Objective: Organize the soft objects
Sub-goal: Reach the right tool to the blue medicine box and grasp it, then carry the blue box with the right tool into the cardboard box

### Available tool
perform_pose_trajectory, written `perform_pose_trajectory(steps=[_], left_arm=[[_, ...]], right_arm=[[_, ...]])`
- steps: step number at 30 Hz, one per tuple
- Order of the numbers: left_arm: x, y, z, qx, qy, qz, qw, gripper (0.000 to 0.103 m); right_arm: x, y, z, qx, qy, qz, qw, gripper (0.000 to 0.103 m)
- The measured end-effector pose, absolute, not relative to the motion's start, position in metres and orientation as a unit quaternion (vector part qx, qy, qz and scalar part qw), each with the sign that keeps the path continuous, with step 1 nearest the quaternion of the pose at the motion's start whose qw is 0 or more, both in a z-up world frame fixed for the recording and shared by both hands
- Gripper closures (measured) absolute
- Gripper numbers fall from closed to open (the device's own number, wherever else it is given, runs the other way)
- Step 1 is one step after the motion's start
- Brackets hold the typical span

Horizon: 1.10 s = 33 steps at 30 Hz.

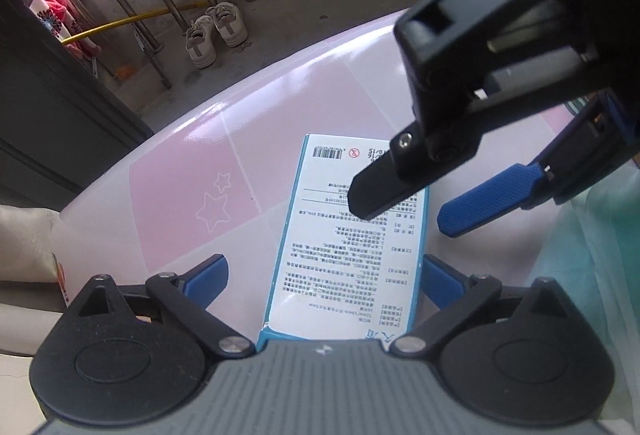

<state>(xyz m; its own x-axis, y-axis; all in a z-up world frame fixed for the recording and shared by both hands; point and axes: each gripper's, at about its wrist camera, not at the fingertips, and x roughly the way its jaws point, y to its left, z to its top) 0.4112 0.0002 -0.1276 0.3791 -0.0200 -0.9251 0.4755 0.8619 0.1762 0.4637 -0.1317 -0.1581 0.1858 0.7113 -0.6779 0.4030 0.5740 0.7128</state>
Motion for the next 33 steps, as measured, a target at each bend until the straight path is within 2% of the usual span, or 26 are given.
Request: perform_pose_trajectory(steps=[5,8,10,11,14,23,29,33], left_arm=[[0.419,0.014,-0.13,0.162,0.552,-0.158,0.802,0.003],[0.419,0.02,-0.127,0.135,0.555,-0.171,0.803,0.016],[0.414,0.017,-0.125,0.14,0.549,-0.163,0.807,0.019],[0.412,0.016,-0.123,0.145,0.546,-0.161,0.809,0.021],[0.409,0.019,-0.12,0.14,0.547,-0.156,0.811,0.03],[0.407,0.019,-0.11,0.139,0.54,-0.152,0.816,0.03],[0.399,0.01,-0.07,0.15,0.517,-0.148,0.83,0.03],[0.381,-0.01,-0.022,0.153,0.489,-0.157,0.844,0.031]], right_arm=[[0.465,-0.129,-0.17,0.456,0.623,0.124,0.624,0.057],[0.468,-0.123,-0.173,0.451,0.621,0.129,0.628,0.065],[0.469,-0.12,-0.174,0.444,0.62,0.128,0.634,0.077],[0.469,-0.119,-0.174,0.443,0.62,0.126,0.635,0.078],[0.47,-0.119,-0.173,0.442,0.617,0.125,0.639,0.079],[0.469,-0.122,-0.168,0.445,0.612,0.133,0.64,0.081],[0.461,-0.134,-0.131,0.452,0.59,0.153,0.651,0.081],[0.445,-0.154,-0.085,0.448,0.566,0.167,0.671,0.081]])
